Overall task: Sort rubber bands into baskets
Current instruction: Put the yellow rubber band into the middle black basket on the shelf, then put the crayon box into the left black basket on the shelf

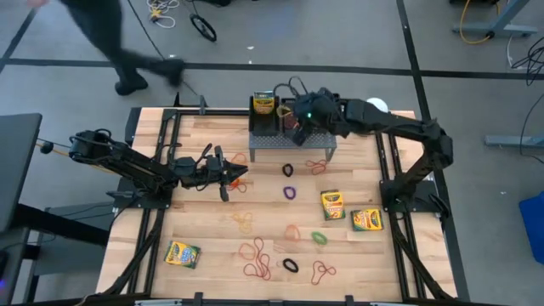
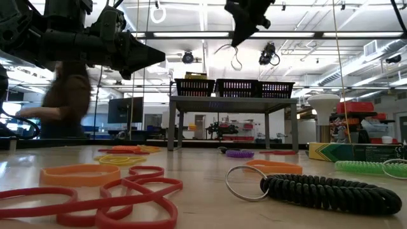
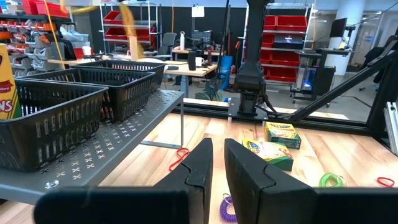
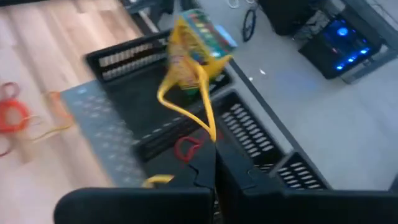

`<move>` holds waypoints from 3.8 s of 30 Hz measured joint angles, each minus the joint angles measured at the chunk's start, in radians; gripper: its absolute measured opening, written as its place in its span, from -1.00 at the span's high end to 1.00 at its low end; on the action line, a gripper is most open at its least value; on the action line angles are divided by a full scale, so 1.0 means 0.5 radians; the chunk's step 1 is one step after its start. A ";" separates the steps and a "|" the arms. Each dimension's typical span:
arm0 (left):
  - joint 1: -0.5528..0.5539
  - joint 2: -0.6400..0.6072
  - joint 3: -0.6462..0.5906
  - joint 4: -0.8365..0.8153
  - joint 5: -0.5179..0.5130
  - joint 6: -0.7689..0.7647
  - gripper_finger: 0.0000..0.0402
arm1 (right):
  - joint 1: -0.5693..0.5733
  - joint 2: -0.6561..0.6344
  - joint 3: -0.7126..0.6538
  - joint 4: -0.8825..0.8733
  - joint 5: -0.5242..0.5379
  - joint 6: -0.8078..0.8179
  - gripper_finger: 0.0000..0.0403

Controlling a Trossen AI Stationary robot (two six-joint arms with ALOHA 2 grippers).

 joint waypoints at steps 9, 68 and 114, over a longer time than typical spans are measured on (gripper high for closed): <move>0.000 0.000 0.000 0.000 0.000 0.000 0.77 | -0.339 0.002 -0.257 0.230 -0.227 0.012 0.98; 0.004 0.001 0.008 -0.017 -0.084 0.001 0.77 | 1.148 -0.486 -1.636 1.573 -0.518 0.142 0.90; -0.197 0.381 0.072 -0.140 0.019 -0.163 0.82 | 0.990 -0.486 -1.636 1.683 -0.533 0.073 0.94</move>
